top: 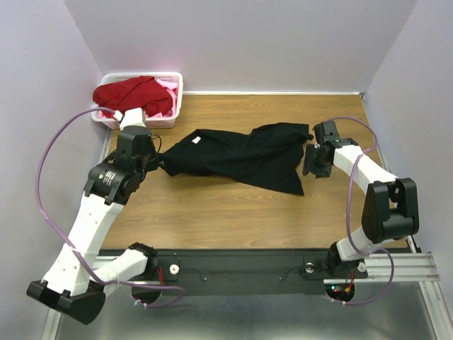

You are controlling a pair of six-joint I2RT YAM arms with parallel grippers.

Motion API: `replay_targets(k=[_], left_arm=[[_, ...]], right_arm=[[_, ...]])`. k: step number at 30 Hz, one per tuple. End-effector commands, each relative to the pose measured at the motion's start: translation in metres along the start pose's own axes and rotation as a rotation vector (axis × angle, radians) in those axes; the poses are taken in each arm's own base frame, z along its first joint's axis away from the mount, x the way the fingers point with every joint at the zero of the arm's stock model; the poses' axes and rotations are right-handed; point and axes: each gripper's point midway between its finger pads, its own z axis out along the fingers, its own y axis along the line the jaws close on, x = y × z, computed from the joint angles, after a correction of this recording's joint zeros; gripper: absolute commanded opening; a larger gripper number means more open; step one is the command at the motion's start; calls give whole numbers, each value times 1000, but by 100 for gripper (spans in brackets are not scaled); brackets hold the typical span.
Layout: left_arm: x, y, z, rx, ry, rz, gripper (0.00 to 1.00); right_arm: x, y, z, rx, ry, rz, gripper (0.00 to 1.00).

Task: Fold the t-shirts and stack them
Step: Flatten the tshirt out

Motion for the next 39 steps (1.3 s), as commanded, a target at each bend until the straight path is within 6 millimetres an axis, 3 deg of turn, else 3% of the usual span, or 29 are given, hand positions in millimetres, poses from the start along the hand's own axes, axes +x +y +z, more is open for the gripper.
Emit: replay_targets(k=[1, 3, 8, 12, 17, 20, 28, 39], left_arm=[[-2, 14, -9, -37, -29, 1, 0], [0, 16, -9, -43, -27, 8, 0], [2, 20, -9, -57, -27, 13, 0], [7, 18, -10, -37, -22, 3, 0], [11, 14, -8, -13, -13, -4, 0], [13, 11, -7, 2, -16, -8, 0], [20, 9, -3, 25, -10, 2, 0], [21, 2, -2, 70, -17, 12, 0]], right_arm=[[-21, -7, -19, 18, -97, 48, 55], [-23, -9, -17, 19, -95, 73, 55], [-10, 17, -5, -119, -39, 153, 55], [24, 19, 6, -160, 28, 195, 49], [46, 18, 6, -163, 42, 227, 48], [46, 6, 4, -67, -19, 213, 50], [55, 11, 12, 25, -26, 223, 52], [63, 18, 26, 134, -13, 200, 47]])
